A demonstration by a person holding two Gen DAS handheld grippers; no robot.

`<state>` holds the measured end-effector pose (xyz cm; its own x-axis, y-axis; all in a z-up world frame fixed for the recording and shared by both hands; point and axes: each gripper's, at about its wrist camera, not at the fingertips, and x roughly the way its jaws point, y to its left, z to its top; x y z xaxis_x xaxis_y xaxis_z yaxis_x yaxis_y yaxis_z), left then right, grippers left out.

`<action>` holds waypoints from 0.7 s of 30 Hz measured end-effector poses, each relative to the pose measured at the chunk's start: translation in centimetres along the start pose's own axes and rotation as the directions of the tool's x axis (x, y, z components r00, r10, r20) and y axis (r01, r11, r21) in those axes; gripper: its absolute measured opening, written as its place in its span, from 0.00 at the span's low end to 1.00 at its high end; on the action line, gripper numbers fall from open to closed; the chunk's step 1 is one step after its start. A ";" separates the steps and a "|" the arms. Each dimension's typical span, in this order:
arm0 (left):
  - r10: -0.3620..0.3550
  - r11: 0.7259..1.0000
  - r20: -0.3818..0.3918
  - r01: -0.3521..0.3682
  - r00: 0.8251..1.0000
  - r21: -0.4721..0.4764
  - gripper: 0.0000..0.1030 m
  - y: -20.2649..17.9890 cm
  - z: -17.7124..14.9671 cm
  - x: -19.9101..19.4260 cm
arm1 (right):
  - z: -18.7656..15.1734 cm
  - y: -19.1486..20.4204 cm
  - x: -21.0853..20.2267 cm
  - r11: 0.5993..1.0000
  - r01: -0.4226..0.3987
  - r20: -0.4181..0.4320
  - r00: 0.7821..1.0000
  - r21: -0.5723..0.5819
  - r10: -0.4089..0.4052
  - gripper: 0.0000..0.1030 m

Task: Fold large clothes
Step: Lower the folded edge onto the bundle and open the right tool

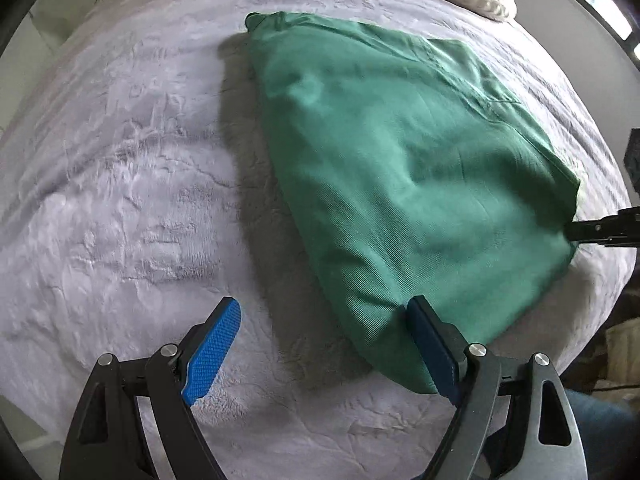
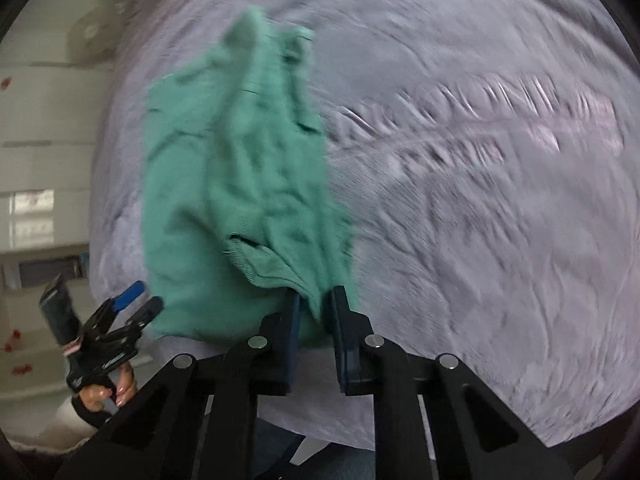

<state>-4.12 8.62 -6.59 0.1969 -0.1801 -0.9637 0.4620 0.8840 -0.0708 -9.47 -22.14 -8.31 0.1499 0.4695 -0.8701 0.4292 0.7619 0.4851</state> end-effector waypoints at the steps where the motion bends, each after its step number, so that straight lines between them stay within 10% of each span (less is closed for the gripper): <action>1: 0.000 1.000 -0.003 0.000 1.000 -0.008 0.84 0.0 -0.1 0.1 | -0.1 -0.6 0.7 1.000 -0.005 -0.005 1.000 0.028 0.005 0.13; 12: 0.001 0.994 -0.020 -0.004 1.000 -0.105 0.84 0.4 -0.5 -0.1 | -0.8 1.8 -3.0 0.999 -0.021 0.045 0.999 -0.027 0.022 0.23; 15: 0.004 0.995 -0.022 -0.006 1.000 -0.101 0.84 0.3 -0.5 -0.1 | -0.5 3.1 -4.9 0.995 -0.081 0.111 0.990 -0.057 0.086 0.66; 17: 0.005 0.995 -0.025 -0.008 1.000 -0.101 0.84 0.2 -0.5 -0.1 | 0.3 3.5 -4.3 0.994 -0.103 0.102 0.989 -0.047 0.107 0.65; 21: 0.010 0.995 -0.031 -0.013 0.999 -0.101 0.84 0.1 -0.2 -0.1 | 1.7 2.6 -2.0 0.999 -0.041 0.064 0.997 0.025 0.040 0.26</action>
<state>-4.29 8.80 -6.55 0.1746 -0.1580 -0.9719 0.3698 0.9253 -0.0840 -7.16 -21.82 -5.47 0.2232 0.4701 -0.8539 0.4446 0.7305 0.5184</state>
